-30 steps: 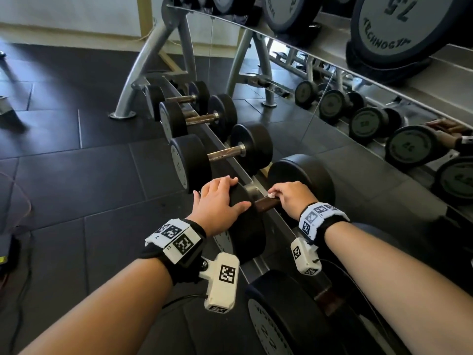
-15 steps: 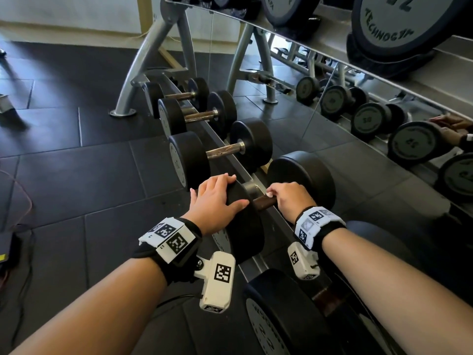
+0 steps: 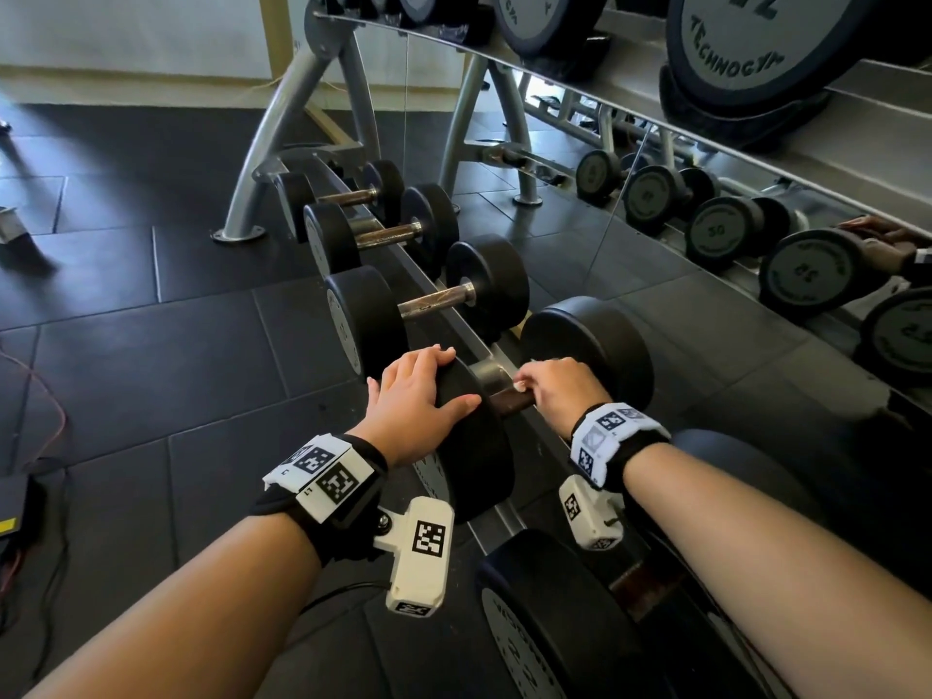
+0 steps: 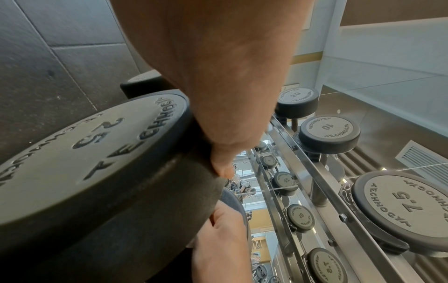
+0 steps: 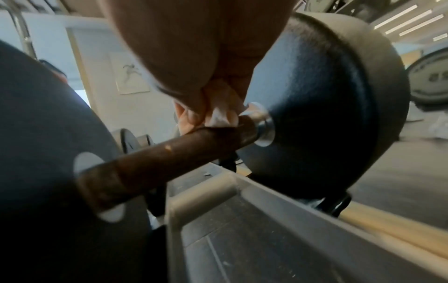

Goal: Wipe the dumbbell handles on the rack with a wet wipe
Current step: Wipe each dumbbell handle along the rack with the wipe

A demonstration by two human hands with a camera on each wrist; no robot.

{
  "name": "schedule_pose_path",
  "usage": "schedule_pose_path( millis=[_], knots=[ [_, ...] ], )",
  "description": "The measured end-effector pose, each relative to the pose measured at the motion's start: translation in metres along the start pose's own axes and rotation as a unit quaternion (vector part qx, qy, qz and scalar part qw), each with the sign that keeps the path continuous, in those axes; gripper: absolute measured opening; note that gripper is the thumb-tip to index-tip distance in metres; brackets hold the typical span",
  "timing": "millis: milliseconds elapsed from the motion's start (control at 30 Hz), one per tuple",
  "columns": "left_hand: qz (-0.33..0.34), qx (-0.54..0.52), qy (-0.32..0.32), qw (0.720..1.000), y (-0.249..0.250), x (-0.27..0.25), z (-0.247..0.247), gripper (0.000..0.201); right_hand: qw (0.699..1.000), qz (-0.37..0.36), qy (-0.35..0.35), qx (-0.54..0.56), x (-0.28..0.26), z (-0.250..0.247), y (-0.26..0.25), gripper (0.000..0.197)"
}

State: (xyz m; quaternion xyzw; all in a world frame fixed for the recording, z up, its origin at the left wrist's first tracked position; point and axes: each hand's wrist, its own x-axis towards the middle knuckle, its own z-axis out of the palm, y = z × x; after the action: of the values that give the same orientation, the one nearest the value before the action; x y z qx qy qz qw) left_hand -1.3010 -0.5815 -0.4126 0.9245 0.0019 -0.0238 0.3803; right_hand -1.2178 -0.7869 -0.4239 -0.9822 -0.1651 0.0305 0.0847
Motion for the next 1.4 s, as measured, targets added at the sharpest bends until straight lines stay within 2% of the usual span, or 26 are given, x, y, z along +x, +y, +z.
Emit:
schedule_pose_path(
  millis=[133,200,267,400,500,567,633,767,867,967,1067,1133,1267,1333,1400],
  knots=[
    [0.004,-0.001,0.007,1.0,-0.001,0.001,0.001,0.068,0.995,-0.094,-0.036,0.027,-0.005,0.005,-0.017,0.034],
    [0.002,-0.003,0.009,1.0,-0.001,0.001,0.0,0.068,0.991,-0.116,-0.055,0.038,-0.003,0.0,-0.02,0.034],
    [0.001,-0.004,0.008,1.0,-0.001,0.0,-0.001,0.067,0.993,-0.099,-0.056,0.015,-0.001,-0.008,-0.014,0.035],
    [0.002,-0.008,0.006,1.0,-0.002,-0.001,-0.001,0.067,0.998,-0.021,-0.027,-0.05,-0.002,-0.013,0.0,0.03],
    [0.0,-0.01,0.006,1.0,-0.002,0.0,0.001,0.067,0.998,-0.058,-0.023,-0.018,-0.006,-0.001,-0.018,0.029],
    [0.001,-0.008,0.006,1.0,-0.002,0.001,0.0,0.067,0.994,-0.096,-0.049,0.02,-0.005,0.004,-0.027,0.029],
    [0.001,-0.003,0.003,1.0,-0.003,0.002,0.0,0.068,0.99,-0.116,-0.076,0.003,0.0,-0.005,-0.025,0.03],
    [0.001,-0.004,0.003,1.0,-0.004,0.002,0.0,0.068,0.993,-0.041,-0.08,-0.074,0.008,-0.026,-0.001,0.031],
    [0.004,-0.007,0.005,1.0,-0.004,0.003,0.002,0.067,0.993,-0.028,-0.073,-0.088,0.005,-0.024,-0.006,0.031],
    [0.007,-0.006,0.011,1.0,-0.005,0.004,0.003,0.067,0.993,-0.092,-0.071,-0.025,-0.003,-0.013,-0.02,0.036],
    [0.005,-0.001,0.009,1.0,-0.006,0.005,0.002,0.067,0.983,-0.16,-0.084,-0.022,-0.008,-0.011,-0.023,0.033],
    [0.004,0.003,0.003,1.0,-0.006,0.005,0.001,0.068,0.985,-0.142,-0.09,-0.038,-0.007,-0.017,-0.014,0.031],
    [0.002,-0.005,0.0,1.0,-0.006,0.004,0.001,0.067,0.995,-0.045,-0.054,-0.074,-0.009,-0.024,0.002,0.026],
    [0.001,-0.005,0.001,1.0,-0.006,0.005,0.002,0.067,0.997,-0.047,-0.04,-0.049,-0.013,-0.019,-0.004,0.026],
    [0.001,-0.002,0.008,1.0,-0.006,0.006,0.002,0.068,0.995,-0.095,-0.039,-0.015,-0.017,-0.011,-0.013,0.03]
  ],
)
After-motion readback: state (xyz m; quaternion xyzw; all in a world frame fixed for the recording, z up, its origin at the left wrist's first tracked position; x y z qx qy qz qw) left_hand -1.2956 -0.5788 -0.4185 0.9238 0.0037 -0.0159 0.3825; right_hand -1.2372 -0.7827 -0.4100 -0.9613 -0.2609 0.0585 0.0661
